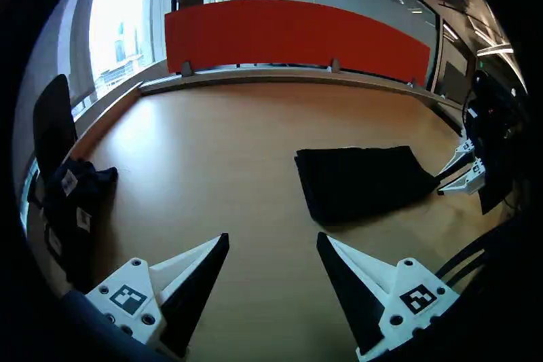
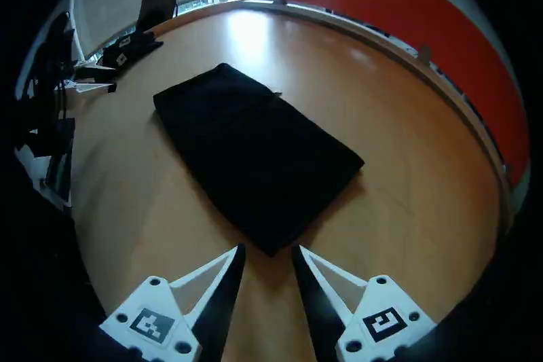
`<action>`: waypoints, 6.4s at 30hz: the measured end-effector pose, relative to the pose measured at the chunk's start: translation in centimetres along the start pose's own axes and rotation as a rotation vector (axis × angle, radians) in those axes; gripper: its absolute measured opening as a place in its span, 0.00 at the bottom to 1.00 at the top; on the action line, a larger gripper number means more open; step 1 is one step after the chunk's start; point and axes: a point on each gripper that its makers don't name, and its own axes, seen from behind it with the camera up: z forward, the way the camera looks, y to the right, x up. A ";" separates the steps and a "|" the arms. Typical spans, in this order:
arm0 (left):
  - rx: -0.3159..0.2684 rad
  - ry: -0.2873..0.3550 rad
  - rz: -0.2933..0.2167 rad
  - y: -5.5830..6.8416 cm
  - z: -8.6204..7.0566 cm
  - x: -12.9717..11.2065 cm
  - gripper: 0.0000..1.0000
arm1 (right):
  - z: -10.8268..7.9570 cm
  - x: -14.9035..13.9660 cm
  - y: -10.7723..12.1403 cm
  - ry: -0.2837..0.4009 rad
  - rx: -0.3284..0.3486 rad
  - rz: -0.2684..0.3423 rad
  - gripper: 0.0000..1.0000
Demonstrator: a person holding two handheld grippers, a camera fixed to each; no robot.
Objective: Fold towel
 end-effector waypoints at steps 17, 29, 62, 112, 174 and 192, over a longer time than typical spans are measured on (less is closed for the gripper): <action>0.036 0.008 -0.013 -1.3 -1.1 -1.2 0.96 | 0.3 0.0 0.3 -0.007 -0.002 -0.026 0.08; 0.043 0.017 -0.016 -1.8 -1.6 -1.1 0.96 | -0.7 1.4 0.6 0.028 -0.023 -0.027 0.04; 0.046 0.025 -0.020 -2.0 -2.9 -0.8 0.96 | -4.7 6.8 1.1 0.124 -0.053 -0.067 0.04; 0.068 0.029 -0.075 -1.2 -4.9 -2.5 0.96 | 7.3 16.7 -13.0 0.067 0.322 -0.428 0.04; 0.070 0.037 -0.060 -1.5 -5.2 -2.3 0.96 | 4.2 6.5 -8.6 -0.003 0.138 -0.237 0.57; 0.068 0.036 -0.065 -1.5 -5.3 -2.4 0.96 | 4.8 6.2 -8.6 -0.006 0.102 -0.159 0.36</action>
